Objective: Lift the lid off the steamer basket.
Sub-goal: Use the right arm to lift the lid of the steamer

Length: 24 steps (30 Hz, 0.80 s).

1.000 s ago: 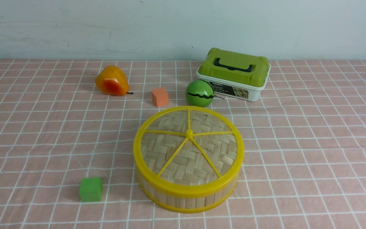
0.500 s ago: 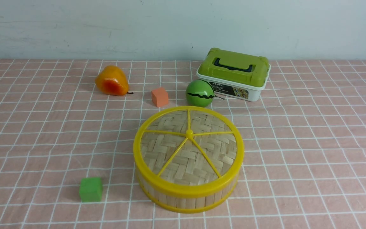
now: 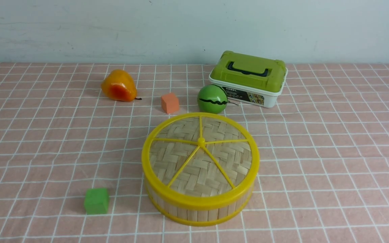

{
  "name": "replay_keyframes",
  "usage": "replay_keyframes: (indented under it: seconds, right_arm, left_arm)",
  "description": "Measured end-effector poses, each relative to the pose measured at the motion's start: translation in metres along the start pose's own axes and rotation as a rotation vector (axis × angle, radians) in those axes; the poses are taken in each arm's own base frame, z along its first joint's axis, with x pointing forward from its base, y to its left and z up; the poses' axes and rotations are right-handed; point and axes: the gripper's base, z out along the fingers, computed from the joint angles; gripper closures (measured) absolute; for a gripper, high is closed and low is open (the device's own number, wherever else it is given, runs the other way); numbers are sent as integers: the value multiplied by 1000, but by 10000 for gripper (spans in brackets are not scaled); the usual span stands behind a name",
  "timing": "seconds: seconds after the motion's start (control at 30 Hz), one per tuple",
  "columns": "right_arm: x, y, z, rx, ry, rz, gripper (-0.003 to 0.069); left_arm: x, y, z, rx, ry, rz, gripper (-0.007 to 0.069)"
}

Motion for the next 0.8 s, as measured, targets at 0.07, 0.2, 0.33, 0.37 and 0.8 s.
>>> replay_keyframes:
  seconds: [0.07, 0.2, 0.33, 0.37, 0.8]
  right_arm:
    - [0, 0, 0, 4, -2, -30, 505]
    - [0, -1, 0, 7, -3, -84, 505]
    - [-6, 14, -4, -26, -21, -140, 528]
    - [-10, 22, -6, -32, -28, -185, 552]
    - [-73, 161, 20, 53, 381, -1055, 681]
  left_arm:
    - [0, 0, 0, 0, 0, 0, 386]
    - [0, 0, 0, 0, 0, 0, 386]
    - [0, 0, 0, 0, 0, 0, 386]
    - [0, 0, 0, 0, 0, 0, 386]
    - [0, 0, 0, 0, 0, 0, 386]
